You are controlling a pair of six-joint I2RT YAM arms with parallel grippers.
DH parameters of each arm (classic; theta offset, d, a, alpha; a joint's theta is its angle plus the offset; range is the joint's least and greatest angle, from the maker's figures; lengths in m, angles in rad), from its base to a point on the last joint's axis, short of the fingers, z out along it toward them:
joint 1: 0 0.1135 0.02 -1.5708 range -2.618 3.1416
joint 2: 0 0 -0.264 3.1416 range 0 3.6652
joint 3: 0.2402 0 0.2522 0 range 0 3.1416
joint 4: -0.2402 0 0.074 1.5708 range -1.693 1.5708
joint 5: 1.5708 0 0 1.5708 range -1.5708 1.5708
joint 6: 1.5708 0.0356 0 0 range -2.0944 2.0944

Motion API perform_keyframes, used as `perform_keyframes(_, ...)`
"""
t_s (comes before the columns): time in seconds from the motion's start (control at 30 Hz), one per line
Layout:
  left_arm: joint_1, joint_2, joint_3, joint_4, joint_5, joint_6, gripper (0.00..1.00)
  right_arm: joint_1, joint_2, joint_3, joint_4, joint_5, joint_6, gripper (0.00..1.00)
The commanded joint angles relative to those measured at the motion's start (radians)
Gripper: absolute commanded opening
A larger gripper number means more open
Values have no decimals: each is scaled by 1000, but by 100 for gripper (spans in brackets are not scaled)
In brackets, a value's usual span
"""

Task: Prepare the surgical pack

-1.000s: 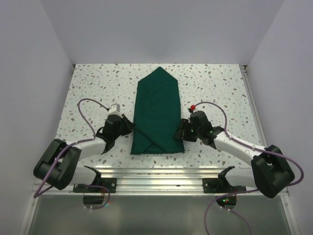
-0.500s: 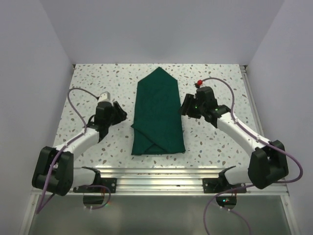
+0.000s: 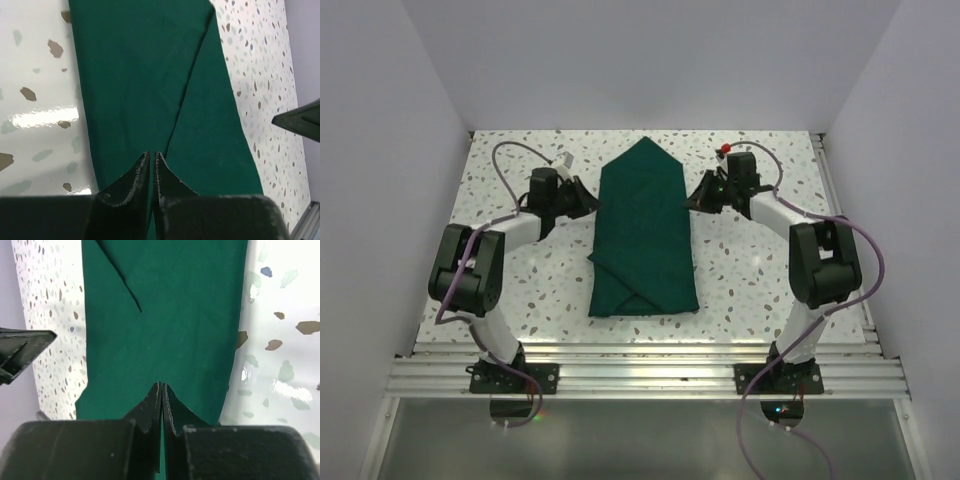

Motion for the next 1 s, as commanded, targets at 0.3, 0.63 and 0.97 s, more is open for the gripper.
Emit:
perform_keyframes(0.3, 2, 51, -158, 147, 152, 5, 5, 0, 82, -185, 234, -189, 40, 0)
perform_keyframes(0.63, -3, 86, -259, 139, 115, -7, 1, 0, 137, -264, 190, -161, -1, 0)
perform_keyframes(0.97, -1, 3, -138, 24, 37, 30, 2, -7, 88, -56, 58, -130, -16, 0)
